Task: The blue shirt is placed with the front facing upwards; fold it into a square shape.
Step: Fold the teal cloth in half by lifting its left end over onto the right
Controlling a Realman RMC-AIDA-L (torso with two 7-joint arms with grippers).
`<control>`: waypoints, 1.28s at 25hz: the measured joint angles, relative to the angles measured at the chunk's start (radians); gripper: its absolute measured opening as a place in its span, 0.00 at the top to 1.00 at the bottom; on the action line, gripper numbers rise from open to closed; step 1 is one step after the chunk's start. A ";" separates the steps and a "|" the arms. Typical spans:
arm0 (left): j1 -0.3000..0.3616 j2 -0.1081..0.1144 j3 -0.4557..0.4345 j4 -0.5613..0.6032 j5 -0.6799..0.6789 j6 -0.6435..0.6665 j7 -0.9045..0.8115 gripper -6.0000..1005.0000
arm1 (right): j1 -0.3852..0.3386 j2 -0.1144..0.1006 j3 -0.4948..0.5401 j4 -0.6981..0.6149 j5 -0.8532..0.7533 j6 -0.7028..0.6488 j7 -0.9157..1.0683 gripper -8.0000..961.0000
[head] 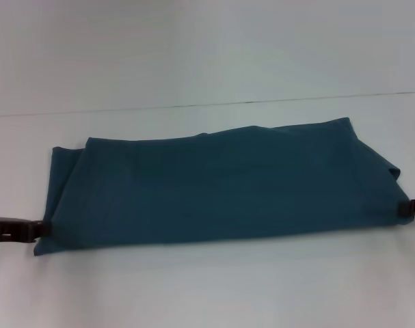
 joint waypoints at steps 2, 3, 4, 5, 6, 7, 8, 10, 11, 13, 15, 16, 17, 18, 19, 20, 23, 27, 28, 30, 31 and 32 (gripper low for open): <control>0.001 0.000 0.000 0.000 0.000 -0.001 0.000 0.99 | -0.001 0.000 0.001 0.000 -0.001 -0.001 0.000 0.98; 0.001 0.001 0.001 0.000 0.000 -0.001 0.000 0.99 | -0.001 0.000 0.001 0.000 -0.001 -0.001 0.000 0.98; 0.001 0.001 0.003 0.000 0.000 0.000 0.000 0.99 | -0.001 0.000 0.001 0.000 -0.001 -0.003 0.000 0.98; 0.001 0.001 0.004 0.000 0.001 0.000 -0.001 0.99 | -0.001 0.000 0.001 0.000 -0.001 -0.004 0.000 0.98; 0.001 0.001 0.004 0.001 0.001 0.001 -0.001 0.99 | -0.001 0.000 0.001 0.000 0.000 -0.005 0.000 0.98; 0.001 0.001 0.004 0.001 0.001 0.004 -0.001 0.99 | -0.001 0.000 0.001 0.000 0.000 -0.005 0.000 0.98; 0.001 0.001 0.004 0.002 -0.001 0.005 -0.001 1.00 | -0.001 0.000 0.002 0.000 0.000 -0.005 0.000 0.98; 0.001 0.001 0.004 0.003 -0.004 0.008 -0.001 0.99 | -0.001 0.000 0.002 0.000 0.000 -0.005 0.000 0.98; 0.001 0.001 0.003 0.003 -0.005 0.008 -0.001 0.99 | -0.001 0.001 0.002 0.000 0.000 -0.003 0.000 0.98; -0.002 0.001 0.001 0.003 -0.006 0.010 -0.001 0.99 | -0.001 0.001 0.002 -0.001 0.000 0.000 -0.001 0.98; -0.004 0.001 0.000 0.005 -0.006 0.018 -0.001 0.99 | 0.001 0.003 0.002 -0.010 0.000 -0.001 -0.001 0.98; -0.006 0.001 0.000 0.008 -0.006 0.023 -0.001 0.99 | 0.002 0.004 0.002 -0.018 0.001 -0.004 -0.001 0.98; -0.007 0.000 0.000 0.012 -0.007 0.029 -0.002 0.98 | 0.002 0.006 0.002 -0.026 0.001 -0.009 -0.001 0.98; -0.010 0.000 0.000 0.019 -0.007 0.033 -0.006 0.98 | 0.003 0.007 0.002 -0.036 0.002 -0.016 -0.001 0.98; -0.011 -0.002 0.000 0.029 -0.008 0.039 -0.012 0.98 | 0.004 0.009 0.002 -0.048 0.003 -0.025 -0.001 0.98; -0.012 -0.003 0.001 0.036 -0.009 0.044 -0.016 0.98 | 0.005 0.011 0.002 -0.063 0.007 -0.035 -0.001 0.98; -0.015 -0.004 0.001 0.059 -0.032 0.064 -0.034 0.95 | 0.004 0.016 0.003 -0.097 0.027 -0.060 -0.003 0.88; -0.007 -0.001 -0.007 0.068 -0.073 0.078 -0.049 0.82 | -0.003 0.017 0.003 -0.114 0.079 -0.093 -0.031 0.74; -0.006 -0.001 -0.008 0.070 -0.075 0.079 -0.051 0.78 | -0.004 0.017 0.003 -0.115 0.092 -0.101 -0.042 0.71; -0.001 0.000 -0.011 0.078 -0.081 0.089 -0.071 0.72 | -0.005 0.017 0.003 -0.115 0.110 -0.111 -0.061 0.64; 0.001 0.001 -0.012 0.082 -0.080 0.096 -0.084 0.68 | -0.005 0.017 0.003 -0.115 0.115 -0.117 -0.069 0.60; 0.003 0.002 -0.011 0.087 -0.080 0.105 -0.096 0.65 | -0.003 0.017 0.002 -0.115 0.117 -0.121 -0.078 0.55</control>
